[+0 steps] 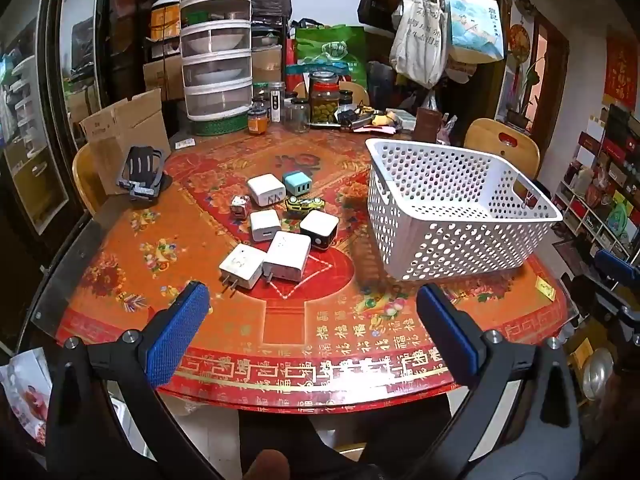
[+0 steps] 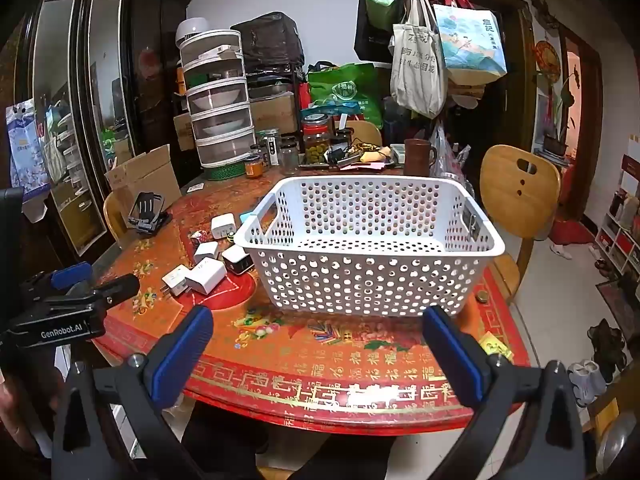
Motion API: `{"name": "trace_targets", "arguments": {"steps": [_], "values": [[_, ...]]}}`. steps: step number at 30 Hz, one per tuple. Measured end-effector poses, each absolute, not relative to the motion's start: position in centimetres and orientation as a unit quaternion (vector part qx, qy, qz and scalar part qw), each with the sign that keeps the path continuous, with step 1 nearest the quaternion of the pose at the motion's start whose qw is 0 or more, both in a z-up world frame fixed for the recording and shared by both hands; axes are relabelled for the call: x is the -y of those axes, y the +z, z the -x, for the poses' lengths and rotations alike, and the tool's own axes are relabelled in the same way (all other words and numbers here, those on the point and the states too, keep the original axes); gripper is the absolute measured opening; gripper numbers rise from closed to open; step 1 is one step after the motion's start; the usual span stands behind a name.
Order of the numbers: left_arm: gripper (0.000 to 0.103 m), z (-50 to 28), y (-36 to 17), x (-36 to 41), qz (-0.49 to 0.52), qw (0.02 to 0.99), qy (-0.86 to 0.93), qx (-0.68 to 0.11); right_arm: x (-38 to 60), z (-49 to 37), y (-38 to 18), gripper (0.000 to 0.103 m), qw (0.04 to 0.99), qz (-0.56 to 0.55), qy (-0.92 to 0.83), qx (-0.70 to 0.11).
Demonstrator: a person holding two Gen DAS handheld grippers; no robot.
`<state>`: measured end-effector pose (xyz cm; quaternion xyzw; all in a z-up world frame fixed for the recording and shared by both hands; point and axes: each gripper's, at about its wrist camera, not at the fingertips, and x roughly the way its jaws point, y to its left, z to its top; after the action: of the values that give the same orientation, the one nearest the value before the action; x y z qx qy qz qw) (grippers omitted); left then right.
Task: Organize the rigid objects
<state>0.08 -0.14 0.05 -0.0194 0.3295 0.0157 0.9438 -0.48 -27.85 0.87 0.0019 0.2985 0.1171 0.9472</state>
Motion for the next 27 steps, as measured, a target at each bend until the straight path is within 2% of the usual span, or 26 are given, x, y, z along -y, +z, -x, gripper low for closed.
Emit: {"name": "trace_targets", "arguments": {"steps": [18,27], "values": [[0.103,0.1,0.2,1.1,-0.024,0.953,0.029,-0.302,27.9,0.4,0.6,0.103,0.946,-0.005,0.118,-0.301],[0.103,-0.5,-0.6,0.2,-0.003,0.946,0.018,-0.324,27.9,0.3,0.6,0.103,0.946,-0.005,0.118,-0.302]]}}
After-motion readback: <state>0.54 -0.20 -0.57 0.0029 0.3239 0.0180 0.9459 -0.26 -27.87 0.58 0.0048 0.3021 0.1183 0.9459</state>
